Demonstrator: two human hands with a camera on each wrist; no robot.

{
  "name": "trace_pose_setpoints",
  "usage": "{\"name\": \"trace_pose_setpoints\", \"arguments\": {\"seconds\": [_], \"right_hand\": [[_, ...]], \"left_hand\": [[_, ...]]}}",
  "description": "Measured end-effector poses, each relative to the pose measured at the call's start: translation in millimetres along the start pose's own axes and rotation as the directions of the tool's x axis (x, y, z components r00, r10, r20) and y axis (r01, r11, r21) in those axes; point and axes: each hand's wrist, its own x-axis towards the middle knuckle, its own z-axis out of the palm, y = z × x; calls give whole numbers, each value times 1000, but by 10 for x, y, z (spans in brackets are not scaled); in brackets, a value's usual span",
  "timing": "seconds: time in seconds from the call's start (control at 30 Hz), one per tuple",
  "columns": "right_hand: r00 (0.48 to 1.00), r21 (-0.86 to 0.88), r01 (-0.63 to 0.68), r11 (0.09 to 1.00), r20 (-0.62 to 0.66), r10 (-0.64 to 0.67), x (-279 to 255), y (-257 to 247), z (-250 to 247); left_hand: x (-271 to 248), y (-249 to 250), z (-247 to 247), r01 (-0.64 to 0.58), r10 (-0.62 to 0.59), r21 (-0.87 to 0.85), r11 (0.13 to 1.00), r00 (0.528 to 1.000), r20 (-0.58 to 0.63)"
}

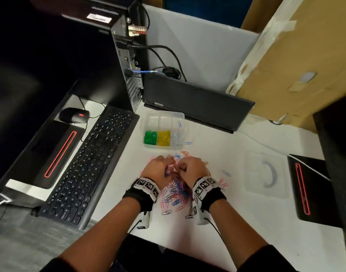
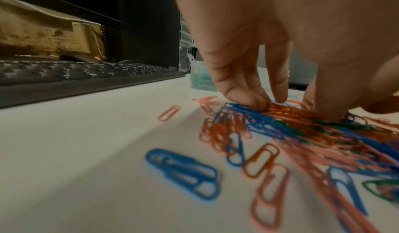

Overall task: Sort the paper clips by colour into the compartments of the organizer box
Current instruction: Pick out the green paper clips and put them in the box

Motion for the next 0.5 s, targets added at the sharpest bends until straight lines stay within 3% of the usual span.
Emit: {"name": "trace_pose_setpoints", "arguments": {"seconds": [0.1,0.27,0.5], "right_hand": [[1000,165,-31,986,6,31,-23,83,-87],[998,250,-64,966,16,62,-85,280,-216],[981,410,-187,892,126,148,-187,404,-262]], "left_hand": [[32,48,25,54,-56,49,997,998,29],[50,-4,9,96,-97,29,995,994,52],[6,-129,-123,162,-161,6,987,986,-43]]}}
